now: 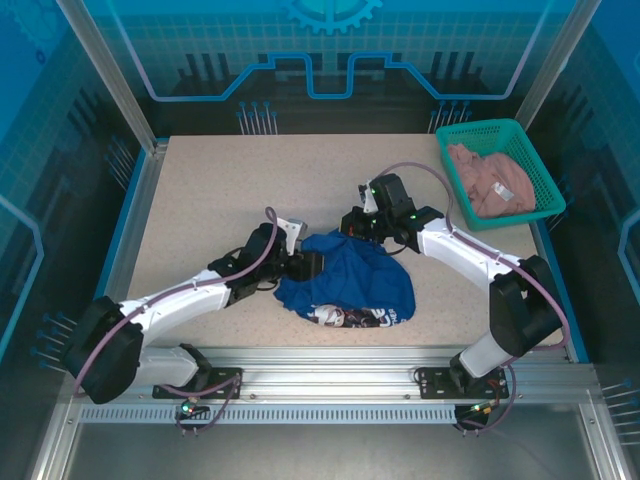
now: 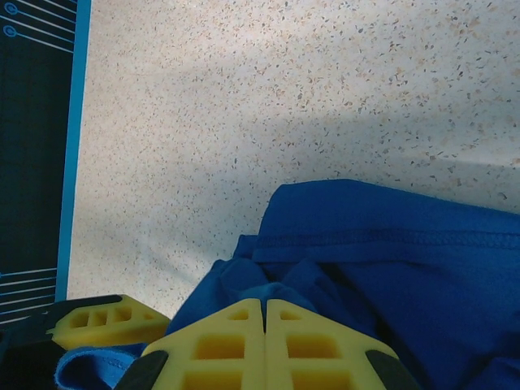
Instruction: Fold the inside-out t-shirt
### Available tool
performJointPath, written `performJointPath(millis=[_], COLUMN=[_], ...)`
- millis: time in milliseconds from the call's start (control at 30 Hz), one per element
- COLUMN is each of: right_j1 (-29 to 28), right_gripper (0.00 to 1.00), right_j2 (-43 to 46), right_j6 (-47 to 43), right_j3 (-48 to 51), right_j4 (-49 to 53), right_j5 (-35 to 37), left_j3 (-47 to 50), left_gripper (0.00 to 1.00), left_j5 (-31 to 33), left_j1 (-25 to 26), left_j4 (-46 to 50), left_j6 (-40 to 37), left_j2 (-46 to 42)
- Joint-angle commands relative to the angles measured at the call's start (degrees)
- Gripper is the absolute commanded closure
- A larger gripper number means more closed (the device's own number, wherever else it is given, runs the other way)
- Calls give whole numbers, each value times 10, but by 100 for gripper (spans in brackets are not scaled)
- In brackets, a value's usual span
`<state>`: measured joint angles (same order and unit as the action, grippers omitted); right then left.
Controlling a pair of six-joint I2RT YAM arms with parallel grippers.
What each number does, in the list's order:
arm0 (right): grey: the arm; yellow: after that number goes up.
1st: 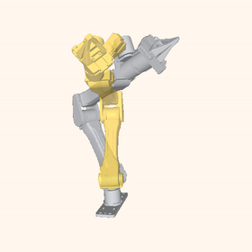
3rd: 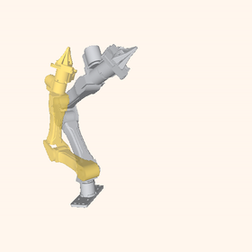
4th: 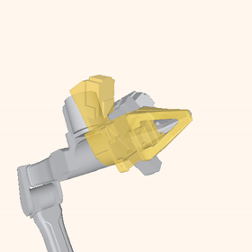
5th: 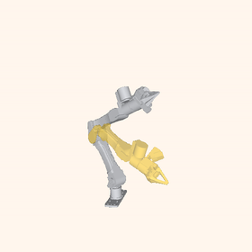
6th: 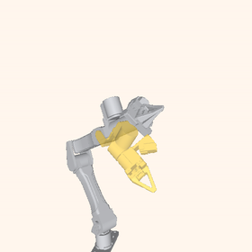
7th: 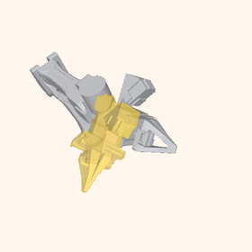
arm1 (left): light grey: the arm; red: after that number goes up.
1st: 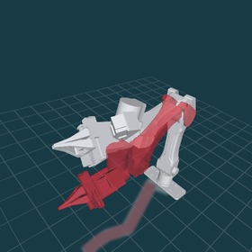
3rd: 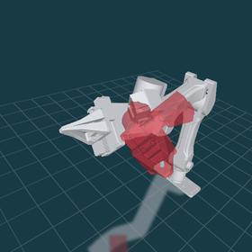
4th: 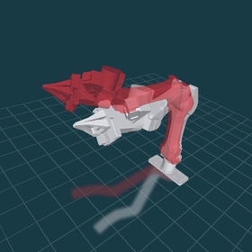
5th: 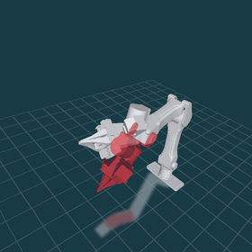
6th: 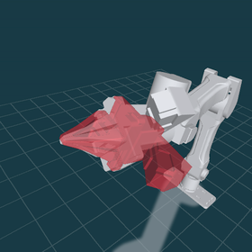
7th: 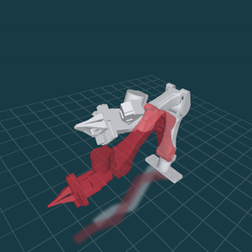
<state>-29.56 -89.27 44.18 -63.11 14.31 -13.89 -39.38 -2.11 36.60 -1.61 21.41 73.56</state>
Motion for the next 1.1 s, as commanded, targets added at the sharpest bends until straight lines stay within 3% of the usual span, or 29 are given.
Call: performJointPath(millis=[0,167,400,733,933,1067], right_j1=[4,9,8,11,11,11], right_gripper=[100,100,100,100,100,100], right_j2=[-2,0,-3,0,-3,-4], right_j6=[6,2,4,-1,-1,-2], right_j3=[9,7,1,2,-5,-5], right_j4=[-15,-13,-16,-13,-16,-16], right_j5=[-4,-1,-5,1,-3,-3], left_j3=[-20,-23,-34,-55,-59,-61], left_gripper=[42,47,41,62,53,56], left_j5=[22,33,6,-10,-23,-22], left_j1=[3,5,12,15,17,19], left_j4=[9,60,79,111,119,120], left_j6=[19,25,32,28,35,37], left_j2=[6,-5,-5,7,17,26])
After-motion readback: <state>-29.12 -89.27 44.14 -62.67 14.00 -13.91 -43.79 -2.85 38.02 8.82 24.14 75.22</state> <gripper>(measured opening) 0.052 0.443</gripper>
